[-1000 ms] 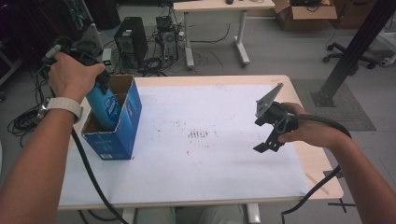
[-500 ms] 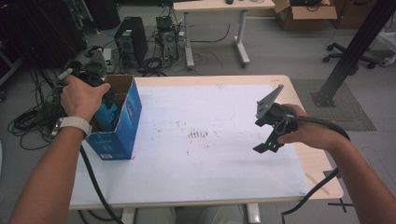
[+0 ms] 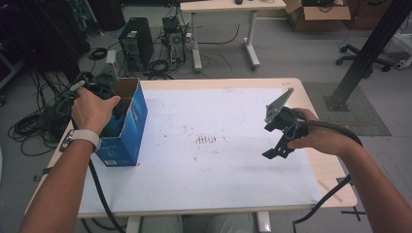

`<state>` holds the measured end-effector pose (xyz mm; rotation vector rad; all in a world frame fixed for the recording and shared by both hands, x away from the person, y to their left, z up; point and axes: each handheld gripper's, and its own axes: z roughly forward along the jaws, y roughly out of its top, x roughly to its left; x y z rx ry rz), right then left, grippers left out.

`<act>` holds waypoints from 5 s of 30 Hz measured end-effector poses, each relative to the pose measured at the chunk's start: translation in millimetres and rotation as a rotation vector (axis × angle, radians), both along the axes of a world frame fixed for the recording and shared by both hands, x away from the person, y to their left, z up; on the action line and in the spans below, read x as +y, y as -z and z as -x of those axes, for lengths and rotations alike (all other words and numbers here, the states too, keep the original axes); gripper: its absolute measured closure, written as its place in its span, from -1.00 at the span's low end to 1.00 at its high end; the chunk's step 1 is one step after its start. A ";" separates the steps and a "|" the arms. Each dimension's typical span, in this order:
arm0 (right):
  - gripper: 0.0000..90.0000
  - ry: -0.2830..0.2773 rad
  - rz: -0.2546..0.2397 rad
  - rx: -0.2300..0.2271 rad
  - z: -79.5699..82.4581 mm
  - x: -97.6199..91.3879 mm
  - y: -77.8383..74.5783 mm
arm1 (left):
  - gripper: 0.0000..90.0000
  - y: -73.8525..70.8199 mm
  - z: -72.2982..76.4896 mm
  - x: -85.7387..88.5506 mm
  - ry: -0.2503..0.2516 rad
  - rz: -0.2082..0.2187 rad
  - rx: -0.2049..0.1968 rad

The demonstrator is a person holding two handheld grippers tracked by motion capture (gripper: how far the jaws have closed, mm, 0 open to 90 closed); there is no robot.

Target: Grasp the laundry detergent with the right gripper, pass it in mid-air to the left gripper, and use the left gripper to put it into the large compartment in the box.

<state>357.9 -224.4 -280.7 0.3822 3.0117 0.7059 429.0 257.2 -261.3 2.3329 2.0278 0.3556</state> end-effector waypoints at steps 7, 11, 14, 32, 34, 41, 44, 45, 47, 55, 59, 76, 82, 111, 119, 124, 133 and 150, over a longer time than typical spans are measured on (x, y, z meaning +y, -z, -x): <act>-0.89 0.004 -0.002 0.001 -0.3 -1.4 0.0 | -0.15 7.8 -1.3 -0.1 0.004 0.002 0.015; -0.89 0.005 -0.003 0.002 -0.6 -1.2 0.4 | -0.15 11.8 -1.4 0.7 0.003 0.006 0.015; -0.89 0.004 -0.001 0.004 -0.8 -0.5 1.3 | -0.15 11.9 -1.7 1.5 0.005 0.010 0.014; -0.88 0.000 -0.003 0.007 -0.9 2.0 3.2 | -0.28 13.5 -5.3 5.3 0.010 0.053 0.032; -0.89 -0.002 -0.002 0.005 -0.6 2.2 3.3 | -0.30 13.1 -5.3 5.5 0.011 0.056 0.036; -0.89 -0.004 -0.001 0.005 0.1 3.0 2.5 | -0.42 8.8 -3.4 8.2 0.012 0.077 0.032; -0.89 -0.007 0.002 0.003 0.4 3.5 2.3 | -0.44 6.6 -2.2 9.0 0.007 0.079 0.027; -0.89 -0.008 0.002 0.004 0.6 3.8 2.5 | -0.45 5.9 -1.9 8.9 0.007 0.080 0.025; -0.88 -0.008 0.002 0.003 1.0 4.2 2.2 | -0.46 4.0 -1.3 8.8 0.008 0.081 0.024; -0.89 -0.002 -0.004 -0.007 3.5 2.5 -1.3 | -0.54 -11.5 2.3 6.0 0.014 0.081 -0.002; -0.89 0.004 -0.006 -0.014 5.2 1.5 -3.3 | -0.58 -19.2 5.4 5.4 0.011 0.096 -0.004; -0.89 0.006 -0.014 -0.040 13.8 1.5 -13.6 | -0.63 -59.3 27.6 -13.0 0.102 0.142 -0.031; -0.89 0.006 -0.014 -0.045 17.6 1.7 -15.2 | -0.65 -71.0 38.5 -26.6 0.157 0.149 -0.053; -0.89 0.014 -0.021 -0.063 27.3 -2.7 -25.7 | -0.90 -96.9 68.0 -98.4 0.445 0.196 -0.004; -0.89 0.021 -0.021 -0.059 26.8 -2.5 -26.3 | -0.90 -96.6 71.6 -118.4 0.521 0.195 0.010; -0.89 0.020 -0.023 -0.055 26.3 -2.2 -26.2 | -0.90 -95.2 71.1 -128.9 0.567 0.199 0.027; -0.89 0.028 -0.028 -0.051 24.3 -2.1 -26.4 | -0.90 -90.9 65.6 -144.5 0.637 0.210 0.057; -0.89 0.037 -0.030 -0.048 22.0 -2.9 -28.1 | -0.90 -81.8 60.3 -165.7 0.769 0.205 0.097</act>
